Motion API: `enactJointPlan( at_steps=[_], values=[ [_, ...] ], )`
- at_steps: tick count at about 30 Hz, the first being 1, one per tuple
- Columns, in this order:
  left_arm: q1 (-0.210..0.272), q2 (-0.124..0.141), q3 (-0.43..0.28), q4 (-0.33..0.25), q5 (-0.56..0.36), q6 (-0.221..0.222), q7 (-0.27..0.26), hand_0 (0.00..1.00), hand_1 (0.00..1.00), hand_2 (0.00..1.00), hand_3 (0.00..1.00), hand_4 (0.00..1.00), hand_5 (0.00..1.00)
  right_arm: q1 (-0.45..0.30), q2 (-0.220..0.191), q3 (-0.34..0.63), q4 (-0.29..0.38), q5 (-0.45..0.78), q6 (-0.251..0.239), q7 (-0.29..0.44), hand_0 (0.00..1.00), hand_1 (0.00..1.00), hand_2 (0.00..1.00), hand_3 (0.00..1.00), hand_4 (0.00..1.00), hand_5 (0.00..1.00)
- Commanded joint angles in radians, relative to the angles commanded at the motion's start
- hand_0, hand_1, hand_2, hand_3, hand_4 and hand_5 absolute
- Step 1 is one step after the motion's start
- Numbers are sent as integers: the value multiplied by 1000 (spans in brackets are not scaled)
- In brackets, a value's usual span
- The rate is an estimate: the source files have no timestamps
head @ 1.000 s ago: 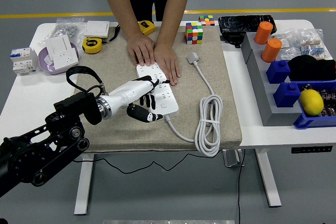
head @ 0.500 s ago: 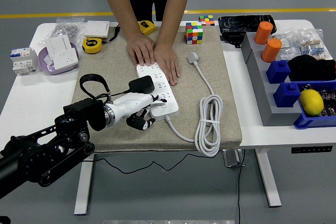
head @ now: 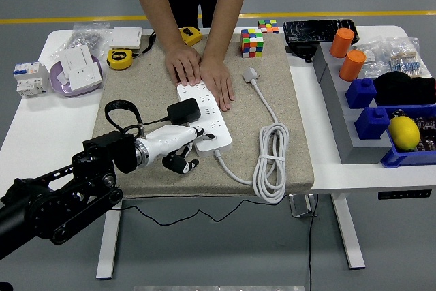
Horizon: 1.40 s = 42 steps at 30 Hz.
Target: Pick up the plug,place it near the board,insert it into the board,press the button
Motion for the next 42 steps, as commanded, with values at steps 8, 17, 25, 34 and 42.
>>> enactJointPlan(
  at_steps=[8,17,25,34,42],
  values=[
    [-6,0,8,4,7,-28,15,147,25,147,866,615,2,0,-1,1,0,0,0,-1,958,897,842,844,998,912],
    [-7,1,-7,-8,18,-39,16,147,25,148,850,606,2,5,1,2,0,2,0,0,958,897,841,843,998,912],
    [31,17,-140,-162,80,-91,47,149,26,149,773,602,2,5,5,7,0,1,-1,0,958,898,841,843,998,911],
    [31,-17,-319,-192,-144,43,-113,434,576,573,648,822,104,8,6,5,0,2,-1,0,958,898,842,844,998,911],
    [-9,-50,-385,-32,-475,145,-207,730,842,795,777,964,217,7,6,0,0,2,-1,-2,956,898,841,843,998,912]
  ],
)
